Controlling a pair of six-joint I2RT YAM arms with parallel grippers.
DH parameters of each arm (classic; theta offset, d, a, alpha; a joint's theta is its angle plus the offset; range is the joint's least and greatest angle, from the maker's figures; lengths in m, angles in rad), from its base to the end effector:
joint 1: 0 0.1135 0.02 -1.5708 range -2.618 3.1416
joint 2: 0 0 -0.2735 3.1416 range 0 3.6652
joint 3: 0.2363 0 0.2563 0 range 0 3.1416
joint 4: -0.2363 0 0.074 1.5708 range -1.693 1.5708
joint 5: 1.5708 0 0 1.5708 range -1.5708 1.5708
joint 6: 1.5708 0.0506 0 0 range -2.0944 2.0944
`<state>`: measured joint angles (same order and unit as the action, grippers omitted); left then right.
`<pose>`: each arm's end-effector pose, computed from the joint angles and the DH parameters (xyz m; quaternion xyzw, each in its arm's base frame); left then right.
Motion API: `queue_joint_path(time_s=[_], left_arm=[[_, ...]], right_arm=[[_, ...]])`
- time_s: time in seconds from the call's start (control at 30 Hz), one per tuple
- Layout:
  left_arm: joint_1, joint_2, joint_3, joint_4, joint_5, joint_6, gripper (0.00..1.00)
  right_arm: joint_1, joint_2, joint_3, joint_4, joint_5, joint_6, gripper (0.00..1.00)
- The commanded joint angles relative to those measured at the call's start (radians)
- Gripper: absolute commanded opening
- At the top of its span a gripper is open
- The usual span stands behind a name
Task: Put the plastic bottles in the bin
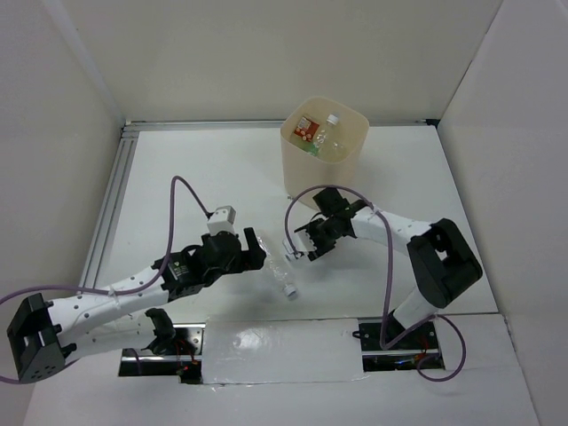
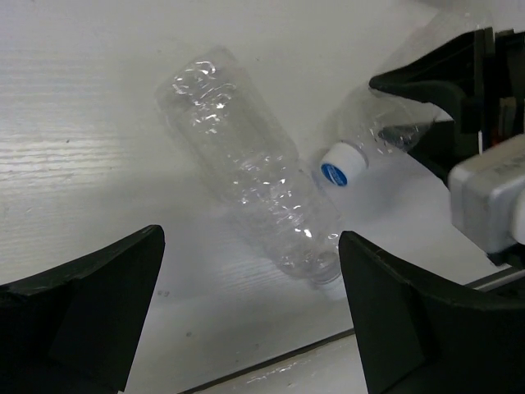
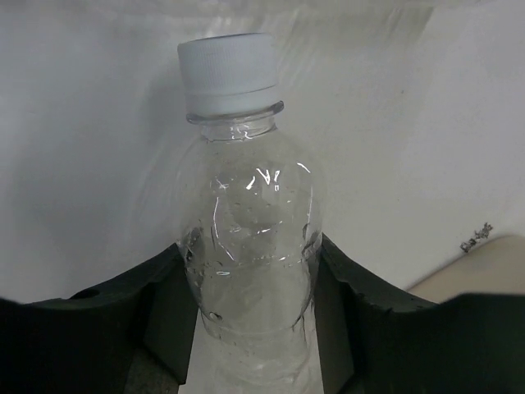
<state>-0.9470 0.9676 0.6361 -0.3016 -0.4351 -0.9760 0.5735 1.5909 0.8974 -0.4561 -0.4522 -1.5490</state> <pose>0.1439 -0.1634 0.2434 -0.1101 0.8696 -0.2516 0.4104 0.2437 0.1837 0.1647 -0.8548 0.4240 0.0982 0.2827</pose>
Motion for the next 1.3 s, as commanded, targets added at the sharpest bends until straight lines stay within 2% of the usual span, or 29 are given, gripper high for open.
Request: queue_joint_path(time_s=[0.0,0.03,0.13,0.17,0.27,0.3,0.4,0.43,0.57,0.77,0.9,1.0,1.03,1.07,1.2,1.23,1.27], left_arm=[[-0.006,0.016,0.022,0.101,0.021,-0.058,1.0],[-0.006,0.026,0.01,0.113,0.021,-0.082,1.0],[-0.006,0.049,0.01,0.113,0.021,-0.116,1.0],[-0.006,0.059,0.01,0.083,0.021,-0.137,1.0],[-0.006,0.108,0.023,0.001,0.021,-0.214,1.0],[-0.006,0.12,0.024,-0.014,0.012,-0.242,1.0],[-0.015,0.161,-0.012,0.018,0.022,-0.309,1.0],[-0.015,0.171,-0.027,0.066,0.022,-0.325,1.0],[-0.015,0.223,-0.05,0.182,0.013,-0.346,1.0],[-0.015,0.319,0.033,0.242,-0.007,-0.305,1.0],[-0.015,0.4,0.074,0.205,-0.019,-0.319,1.0],[-0.015,0.419,0.074,0.193,-0.019,-0.334,1.0],[-0.015,0.443,0.074,0.193,-0.019,-0.334,1.0],[-0.015,0.453,0.085,0.184,-0.019,-0.334,1.0],[-0.024,0.517,0.105,0.16,-0.028,-0.334,1.0],[-0.024,0.534,0.105,0.16,-0.037,-0.334,0.99],[-0.024,0.569,0.132,0.151,-0.037,-0.334,0.94]], right_arm=[[-0.011,-0.158,0.11,-0.263,-0.181,0.093,0.35],[-0.021,-0.24,0.142,-0.294,-0.283,0.168,0.33],[-0.021,-0.337,0.283,-0.325,-0.387,0.324,0.33],[-0.021,-0.383,0.319,-0.29,-0.404,0.44,0.33],[-0.011,-0.434,0.438,-0.228,-0.404,0.617,0.33],[-0.011,-0.434,0.463,-0.161,-0.404,0.656,0.33],[-0.03,-0.447,0.529,-0.031,-0.346,0.792,0.33],[-0.046,-0.437,0.544,0.07,-0.326,0.826,0.33],[-0.128,-0.344,0.555,0.255,-0.261,0.88,0.35],[-0.286,-0.137,0.629,0.329,-0.293,0.943,0.36],[-0.35,-0.039,0.64,0.341,-0.35,0.965,0.44],[-0.376,0.015,0.707,0.295,-0.388,0.977,0.8],[-0.386,0.024,0.731,0.263,-0.414,0.986,0.97],[-0.386,0.024,0.753,0.24,-0.43,0.998,1.0],[-0.397,-0.02,0.762,0.278,-0.453,1.116,1.0],[-0.397,-0.029,0.778,0.278,-0.462,1.133,1.0],[-0.406,-0.049,0.787,0.278,-0.462,1.189,1.0]])
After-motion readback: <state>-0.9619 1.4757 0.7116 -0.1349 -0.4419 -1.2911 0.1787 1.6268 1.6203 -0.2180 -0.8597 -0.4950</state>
